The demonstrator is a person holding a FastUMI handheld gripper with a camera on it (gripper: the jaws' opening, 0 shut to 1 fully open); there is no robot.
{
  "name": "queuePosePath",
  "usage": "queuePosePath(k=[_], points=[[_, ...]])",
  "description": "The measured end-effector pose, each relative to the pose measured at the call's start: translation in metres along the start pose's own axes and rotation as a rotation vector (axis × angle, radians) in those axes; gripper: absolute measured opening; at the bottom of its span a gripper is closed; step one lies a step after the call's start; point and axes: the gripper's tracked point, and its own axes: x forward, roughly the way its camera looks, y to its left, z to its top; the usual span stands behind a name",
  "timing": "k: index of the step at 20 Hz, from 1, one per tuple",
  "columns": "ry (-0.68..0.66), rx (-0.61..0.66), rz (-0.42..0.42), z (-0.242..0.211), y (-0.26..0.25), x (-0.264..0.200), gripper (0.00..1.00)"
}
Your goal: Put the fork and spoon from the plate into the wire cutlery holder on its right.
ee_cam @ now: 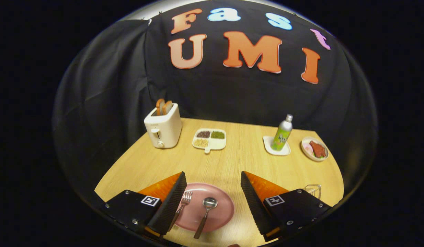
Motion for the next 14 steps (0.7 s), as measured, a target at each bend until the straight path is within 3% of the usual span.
queuePosePath(k=[6, 14], points=[[0.234, -0.078, -0.02, -0.077, 0.01, 0.02, 0.94], [0.46, -0.107, -0.021, -0.141, 0.018, 0.034, 0.73]])
